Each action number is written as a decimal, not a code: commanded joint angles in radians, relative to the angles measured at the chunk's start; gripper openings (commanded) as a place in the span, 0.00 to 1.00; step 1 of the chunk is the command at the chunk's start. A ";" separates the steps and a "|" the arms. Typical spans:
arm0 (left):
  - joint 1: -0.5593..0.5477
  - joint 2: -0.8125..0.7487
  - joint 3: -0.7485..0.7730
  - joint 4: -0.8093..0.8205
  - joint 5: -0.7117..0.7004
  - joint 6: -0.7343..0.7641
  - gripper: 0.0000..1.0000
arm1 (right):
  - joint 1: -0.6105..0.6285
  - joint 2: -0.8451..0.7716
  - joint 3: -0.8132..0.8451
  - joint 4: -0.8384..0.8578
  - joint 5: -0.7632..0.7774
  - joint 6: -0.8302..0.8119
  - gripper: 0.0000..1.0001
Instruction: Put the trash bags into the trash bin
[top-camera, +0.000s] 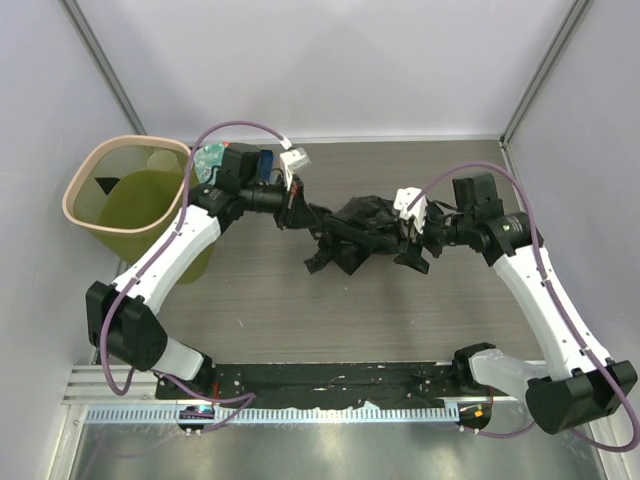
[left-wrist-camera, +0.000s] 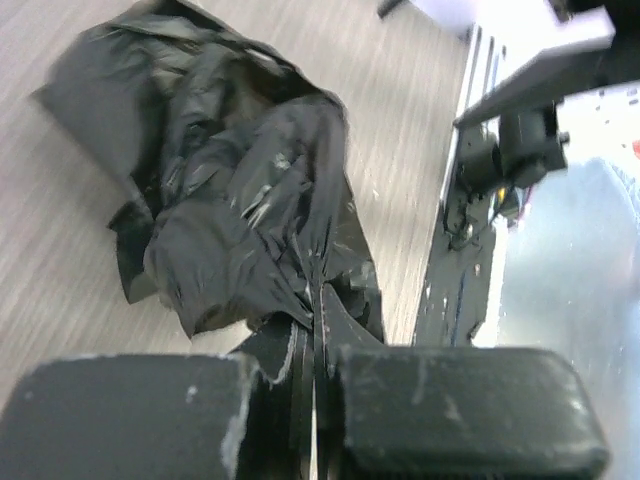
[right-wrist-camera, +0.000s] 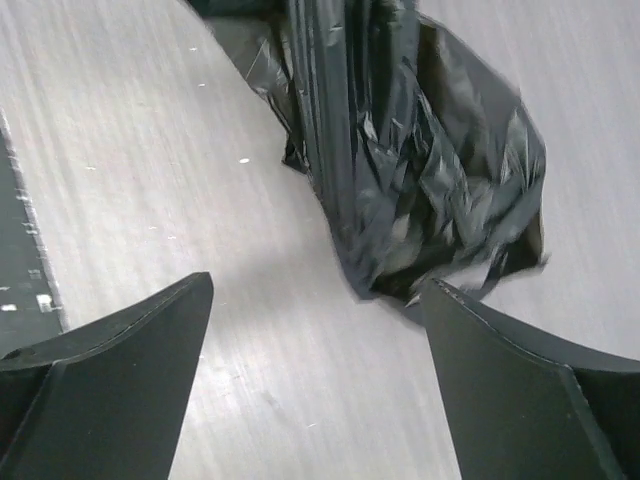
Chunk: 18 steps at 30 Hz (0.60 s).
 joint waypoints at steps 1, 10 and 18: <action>-0.021 0.023 0.082 -0.496 0.053 0.692 0.00 | -0.037 0.072 0.120 -0.279 0.003 0.161 0.92; -0.032 0.061 0.074 -1.057 -0.064 1.331 0.00 | -0.145 0.320 0.117 -0.030 0.092 0.326 0.92; -0.081 0.001 -0.069 -0.988 -0.105 1.362 0.01 | 0.004 0.690 0.308 0.191 0.202 0.531 0.93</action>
